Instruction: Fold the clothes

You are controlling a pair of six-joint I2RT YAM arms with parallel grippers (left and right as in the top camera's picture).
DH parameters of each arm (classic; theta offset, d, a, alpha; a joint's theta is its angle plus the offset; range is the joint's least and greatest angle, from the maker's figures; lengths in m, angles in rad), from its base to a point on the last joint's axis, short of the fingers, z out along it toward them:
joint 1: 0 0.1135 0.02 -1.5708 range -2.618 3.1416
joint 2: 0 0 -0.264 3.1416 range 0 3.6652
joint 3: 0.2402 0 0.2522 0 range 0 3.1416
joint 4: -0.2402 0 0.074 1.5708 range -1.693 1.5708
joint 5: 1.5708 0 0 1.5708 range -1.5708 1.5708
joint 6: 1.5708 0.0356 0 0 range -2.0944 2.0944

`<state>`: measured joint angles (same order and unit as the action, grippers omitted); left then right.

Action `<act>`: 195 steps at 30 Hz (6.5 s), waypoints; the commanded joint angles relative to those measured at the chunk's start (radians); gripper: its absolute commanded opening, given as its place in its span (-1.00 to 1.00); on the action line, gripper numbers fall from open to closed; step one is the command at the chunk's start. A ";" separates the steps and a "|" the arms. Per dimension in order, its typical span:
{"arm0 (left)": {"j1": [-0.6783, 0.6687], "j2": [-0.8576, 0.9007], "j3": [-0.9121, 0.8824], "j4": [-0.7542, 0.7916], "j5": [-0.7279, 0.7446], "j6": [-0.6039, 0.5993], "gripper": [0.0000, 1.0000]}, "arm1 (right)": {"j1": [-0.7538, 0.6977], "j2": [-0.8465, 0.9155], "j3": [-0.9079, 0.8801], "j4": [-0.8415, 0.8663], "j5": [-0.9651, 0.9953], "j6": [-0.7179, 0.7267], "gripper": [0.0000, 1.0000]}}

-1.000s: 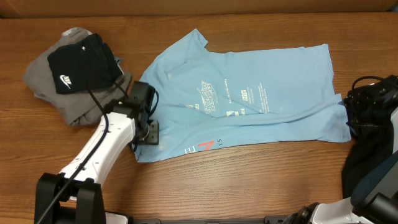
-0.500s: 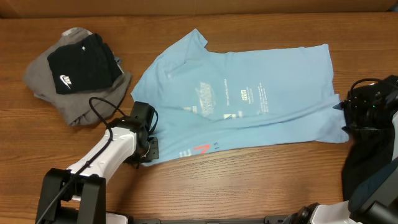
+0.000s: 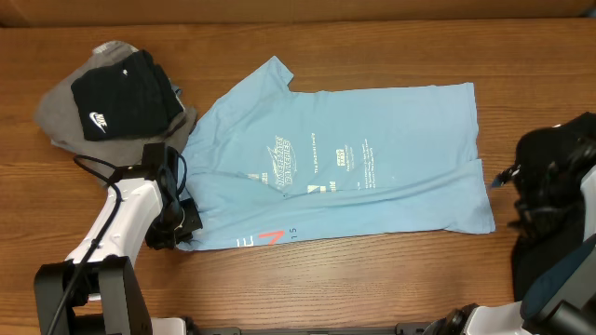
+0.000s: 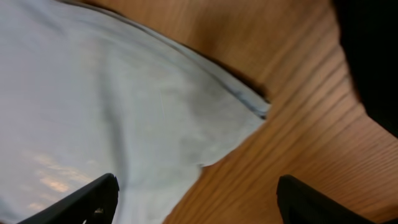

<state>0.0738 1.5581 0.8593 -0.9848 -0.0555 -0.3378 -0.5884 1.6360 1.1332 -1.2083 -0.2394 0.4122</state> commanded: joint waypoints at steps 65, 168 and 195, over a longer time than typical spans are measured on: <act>-0.263 0.406 0.800 0.284 0.255 0.402 0.54 | 0.152 -0.161 0.069 0.349 -0.251 -0.045 0.61; -0.296 0.356 1.007 -0.343 -0.034 0.401 -0.92 | 0.136 -0.009 0.105 0.410 0.063 -0.018 -0.92; -0.296 0.352 0.791 -0.680 -0.045 0.387 -0.91 | 0.136 -0.009 0.104 -0.182 0.346 -0.018 -0.14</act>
<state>-0.2276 1.9282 1.7031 -1.6752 -0.0799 0.0582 -0.4507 1.6367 1.2228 -1.3880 0.0795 0.3981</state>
